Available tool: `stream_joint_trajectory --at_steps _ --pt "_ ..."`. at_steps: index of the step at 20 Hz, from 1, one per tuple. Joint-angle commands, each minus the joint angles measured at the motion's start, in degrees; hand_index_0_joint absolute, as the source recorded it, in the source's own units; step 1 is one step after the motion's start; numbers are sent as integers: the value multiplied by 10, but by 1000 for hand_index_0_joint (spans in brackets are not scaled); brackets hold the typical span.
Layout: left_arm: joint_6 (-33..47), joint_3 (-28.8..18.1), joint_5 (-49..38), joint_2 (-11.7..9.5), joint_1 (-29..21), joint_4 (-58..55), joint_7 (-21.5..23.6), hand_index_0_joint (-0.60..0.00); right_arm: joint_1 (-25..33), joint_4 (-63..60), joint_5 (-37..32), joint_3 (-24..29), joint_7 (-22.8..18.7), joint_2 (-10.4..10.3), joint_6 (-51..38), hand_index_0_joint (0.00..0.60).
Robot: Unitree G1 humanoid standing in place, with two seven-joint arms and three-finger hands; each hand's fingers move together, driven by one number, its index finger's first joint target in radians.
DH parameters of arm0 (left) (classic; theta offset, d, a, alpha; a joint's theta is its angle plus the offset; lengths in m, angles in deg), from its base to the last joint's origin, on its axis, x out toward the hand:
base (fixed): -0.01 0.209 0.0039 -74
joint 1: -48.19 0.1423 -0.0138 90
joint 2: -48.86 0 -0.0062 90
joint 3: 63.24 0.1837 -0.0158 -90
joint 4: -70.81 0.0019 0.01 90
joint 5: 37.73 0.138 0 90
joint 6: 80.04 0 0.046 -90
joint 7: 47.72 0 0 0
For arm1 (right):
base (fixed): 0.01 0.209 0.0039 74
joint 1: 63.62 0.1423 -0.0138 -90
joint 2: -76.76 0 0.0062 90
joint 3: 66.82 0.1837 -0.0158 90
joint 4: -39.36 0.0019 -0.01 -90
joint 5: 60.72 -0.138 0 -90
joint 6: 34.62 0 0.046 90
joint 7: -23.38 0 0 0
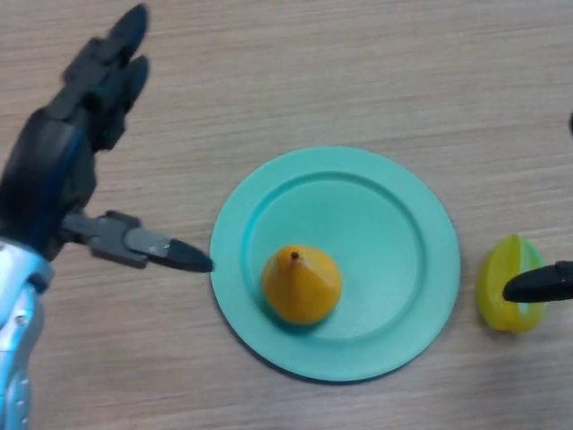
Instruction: Pick up the yellow pear and place it on the plate
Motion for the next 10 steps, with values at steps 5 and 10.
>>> stream_joint_trajectory --at_steps 5,10 --pt "51 -78 -42 -50 16 -17 -16 0 23 -6 11 26 16 30 -105 0" --pt "52 -93 -63 -47 28 -33 -17 0 10 5 13 15 13 19 -115 0"
